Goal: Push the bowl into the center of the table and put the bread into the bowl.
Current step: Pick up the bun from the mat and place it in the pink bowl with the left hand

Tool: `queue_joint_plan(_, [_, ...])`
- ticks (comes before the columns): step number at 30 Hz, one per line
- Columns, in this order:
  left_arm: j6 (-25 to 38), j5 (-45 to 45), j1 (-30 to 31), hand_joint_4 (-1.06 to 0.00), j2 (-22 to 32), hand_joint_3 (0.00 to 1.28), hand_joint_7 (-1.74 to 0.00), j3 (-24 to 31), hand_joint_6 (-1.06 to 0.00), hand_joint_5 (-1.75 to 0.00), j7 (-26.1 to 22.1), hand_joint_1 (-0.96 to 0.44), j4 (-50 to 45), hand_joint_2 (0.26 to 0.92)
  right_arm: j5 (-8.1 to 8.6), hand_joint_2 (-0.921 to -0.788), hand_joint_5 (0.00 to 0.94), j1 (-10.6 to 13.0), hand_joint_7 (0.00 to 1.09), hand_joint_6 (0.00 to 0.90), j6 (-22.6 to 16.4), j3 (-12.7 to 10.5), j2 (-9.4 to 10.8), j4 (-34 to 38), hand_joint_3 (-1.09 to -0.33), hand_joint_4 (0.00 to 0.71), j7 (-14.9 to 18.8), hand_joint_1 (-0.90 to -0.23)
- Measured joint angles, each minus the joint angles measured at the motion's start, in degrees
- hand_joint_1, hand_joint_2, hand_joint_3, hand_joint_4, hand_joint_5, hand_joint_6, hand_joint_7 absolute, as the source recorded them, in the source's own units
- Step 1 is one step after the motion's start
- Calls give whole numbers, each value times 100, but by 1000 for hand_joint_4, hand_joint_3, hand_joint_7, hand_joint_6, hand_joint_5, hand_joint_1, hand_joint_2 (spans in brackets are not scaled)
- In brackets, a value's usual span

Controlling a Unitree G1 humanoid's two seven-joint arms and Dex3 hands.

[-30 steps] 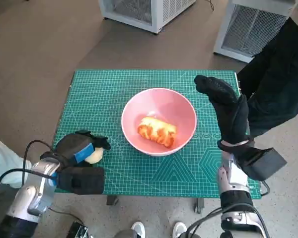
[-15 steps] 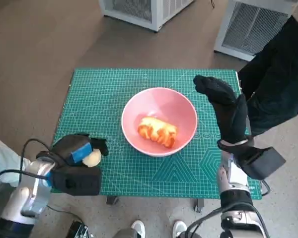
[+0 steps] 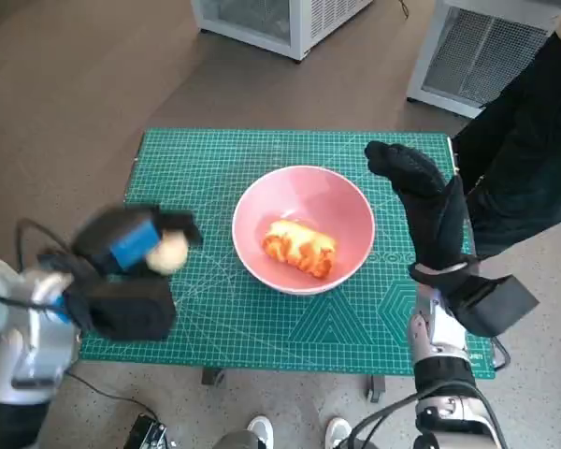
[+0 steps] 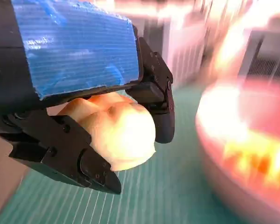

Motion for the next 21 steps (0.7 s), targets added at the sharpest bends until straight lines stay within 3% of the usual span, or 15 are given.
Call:
queue_joint_plan(9, [153,94,-933,-841,-423,1,-1113,-121,-699,-981,243,3,-202,902,0,-921,1,-1,606,1,-3,-19,2,11,-785,203,26,-750])
queue_joint_plan(21, [149,460,-2165,-803,-1201,7,-1125,-955,-676,-1037,330,2,304,912,3,-921,0,7,607,0,-3,-51,-4,-15,-786,202,36,-748])
